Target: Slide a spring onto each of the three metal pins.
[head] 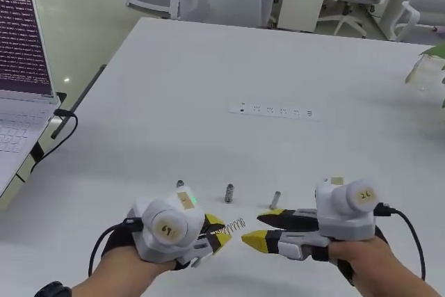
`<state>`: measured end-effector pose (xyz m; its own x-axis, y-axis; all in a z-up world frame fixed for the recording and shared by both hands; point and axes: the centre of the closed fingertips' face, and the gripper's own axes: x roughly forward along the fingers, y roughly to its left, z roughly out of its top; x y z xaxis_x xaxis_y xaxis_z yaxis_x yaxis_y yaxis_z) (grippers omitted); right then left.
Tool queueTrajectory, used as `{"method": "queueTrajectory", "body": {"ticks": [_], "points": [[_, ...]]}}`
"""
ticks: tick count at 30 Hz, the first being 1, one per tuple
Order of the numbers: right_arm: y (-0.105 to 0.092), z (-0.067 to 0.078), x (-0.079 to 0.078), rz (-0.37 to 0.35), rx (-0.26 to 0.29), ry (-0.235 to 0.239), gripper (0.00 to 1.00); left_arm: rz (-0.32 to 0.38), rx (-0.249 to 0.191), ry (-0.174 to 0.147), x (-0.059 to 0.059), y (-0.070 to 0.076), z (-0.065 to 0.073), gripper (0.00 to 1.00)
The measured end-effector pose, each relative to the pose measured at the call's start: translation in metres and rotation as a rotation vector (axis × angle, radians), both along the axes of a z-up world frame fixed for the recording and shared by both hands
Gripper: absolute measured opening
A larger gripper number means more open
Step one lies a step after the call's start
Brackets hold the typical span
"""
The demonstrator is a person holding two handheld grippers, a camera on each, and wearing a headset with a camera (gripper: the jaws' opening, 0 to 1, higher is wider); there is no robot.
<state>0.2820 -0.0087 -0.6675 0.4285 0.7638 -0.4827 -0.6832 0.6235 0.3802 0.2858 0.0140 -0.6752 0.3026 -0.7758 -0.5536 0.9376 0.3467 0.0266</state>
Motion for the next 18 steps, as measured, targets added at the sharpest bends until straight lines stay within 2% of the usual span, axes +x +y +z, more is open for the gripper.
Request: {"method": "queueTrajectory", "body": {"ticks": [9,18], "points": [[0.0067,0.0025,-0.0014,0.032,0.031,0.011,0.26,-0.040,0.001,-0.027,-0.0064,-0.0074,0.0063,0.02],[0.0102,0.0017,-0.0057,0.053,0.049,0.031,0.21,-0.068,0.009,-0.047,-0.0085,-0.0098,0.0074,0.02]]}}
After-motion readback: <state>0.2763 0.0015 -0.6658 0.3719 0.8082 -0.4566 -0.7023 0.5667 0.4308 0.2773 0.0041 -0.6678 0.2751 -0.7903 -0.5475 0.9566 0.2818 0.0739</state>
